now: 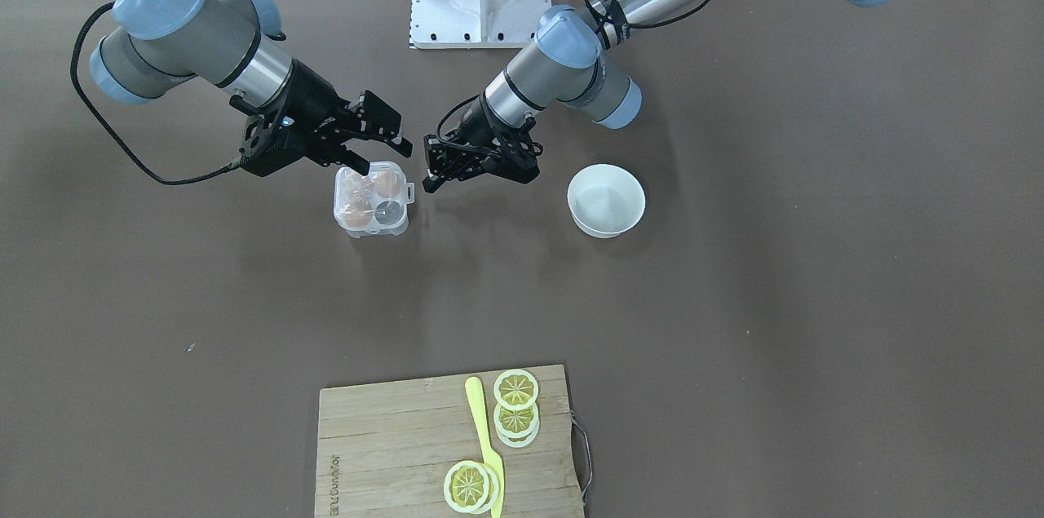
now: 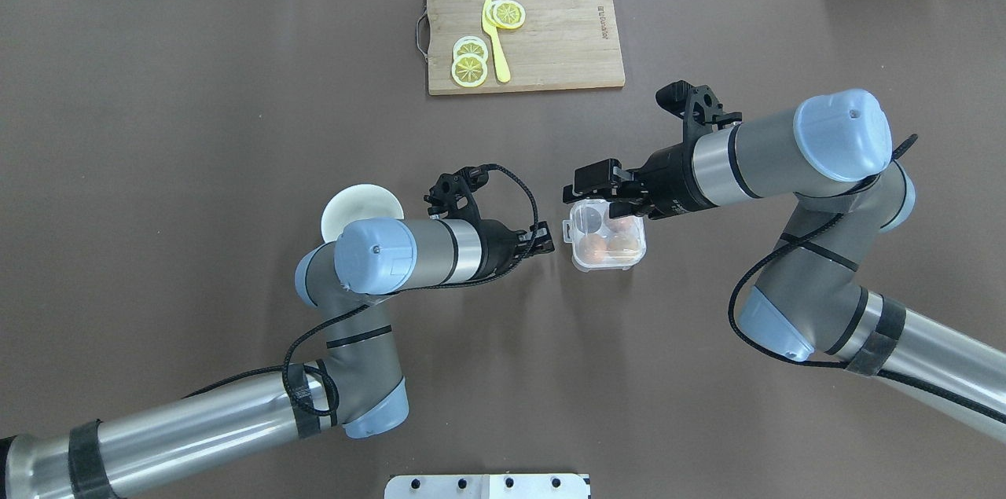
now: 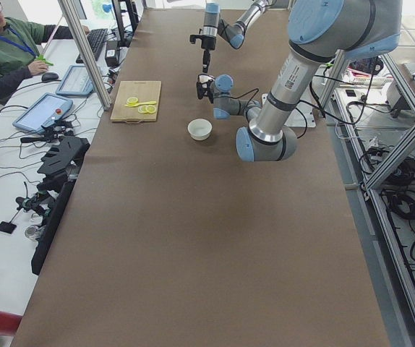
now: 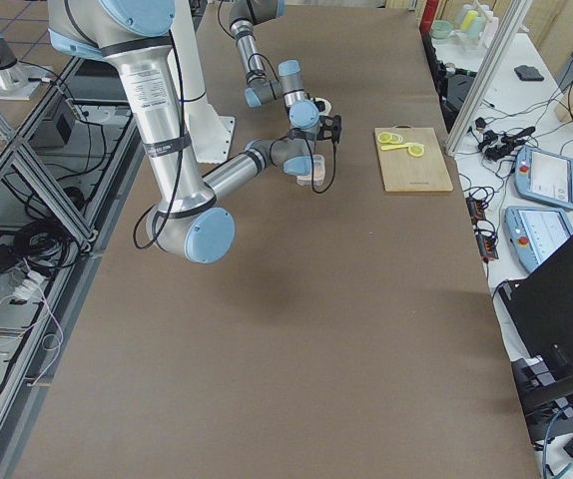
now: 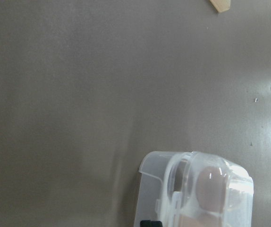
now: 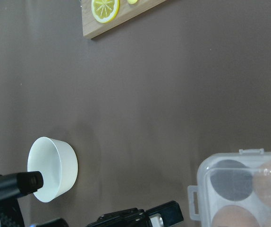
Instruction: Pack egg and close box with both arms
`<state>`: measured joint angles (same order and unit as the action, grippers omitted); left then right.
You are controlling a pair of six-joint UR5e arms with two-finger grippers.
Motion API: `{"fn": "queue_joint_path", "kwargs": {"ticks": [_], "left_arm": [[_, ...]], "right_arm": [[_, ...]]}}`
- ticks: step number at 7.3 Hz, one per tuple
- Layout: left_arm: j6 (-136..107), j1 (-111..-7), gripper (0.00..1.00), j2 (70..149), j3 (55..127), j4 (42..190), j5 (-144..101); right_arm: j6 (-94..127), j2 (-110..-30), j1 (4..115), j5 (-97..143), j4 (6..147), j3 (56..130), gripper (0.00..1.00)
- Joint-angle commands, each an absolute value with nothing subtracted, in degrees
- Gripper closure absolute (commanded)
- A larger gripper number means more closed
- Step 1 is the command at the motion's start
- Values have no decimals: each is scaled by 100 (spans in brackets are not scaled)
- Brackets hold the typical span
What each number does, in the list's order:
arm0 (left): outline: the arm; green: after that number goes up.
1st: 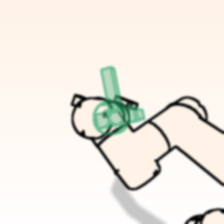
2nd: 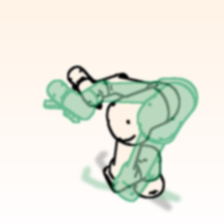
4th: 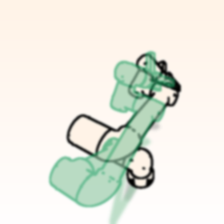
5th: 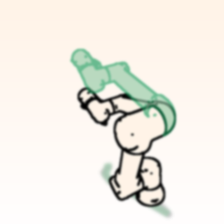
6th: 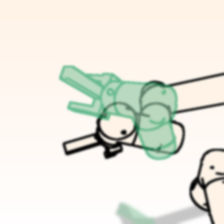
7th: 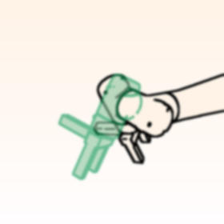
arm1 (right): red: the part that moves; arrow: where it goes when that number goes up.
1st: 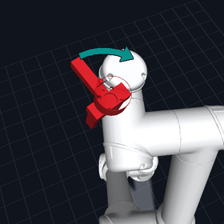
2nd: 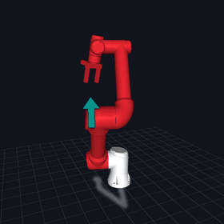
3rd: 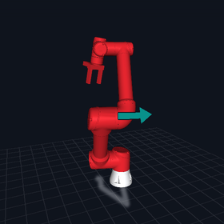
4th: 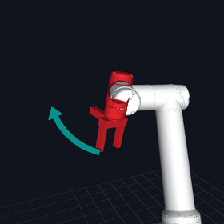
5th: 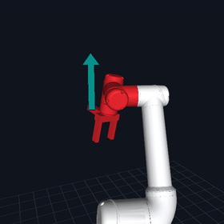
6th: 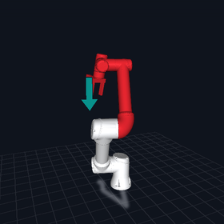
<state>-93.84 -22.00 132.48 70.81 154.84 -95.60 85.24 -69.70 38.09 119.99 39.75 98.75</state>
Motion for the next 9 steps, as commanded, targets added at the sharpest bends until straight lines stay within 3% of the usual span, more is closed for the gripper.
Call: {"fn": "queue_joint_path", "kwargs": {"ticks": [1,3,5,7,9], "left_arm": [[-8930,-2450,2,12929,7452,15381,-10076],[-8895,-3073,2,12623,8221,14491,-10939],[-8154,-3304,2,12438,9800,12098,-11056],[-6678,-3566,2,12384,11340,9320,-11057],[-4642,-4477,2,12149,11724,8003,-11327]], "right_arm": [[8517,-6970,3902,11997,4742,10378,1],[8508,-7013,4348,12006,5619,10765,2],[8394,-7136,5067,12049,6466,11065,2],[6664,-8089,5797,12277,6460,11039,2],[4108,-8848,7173,13266,6460,10551,2]]}}
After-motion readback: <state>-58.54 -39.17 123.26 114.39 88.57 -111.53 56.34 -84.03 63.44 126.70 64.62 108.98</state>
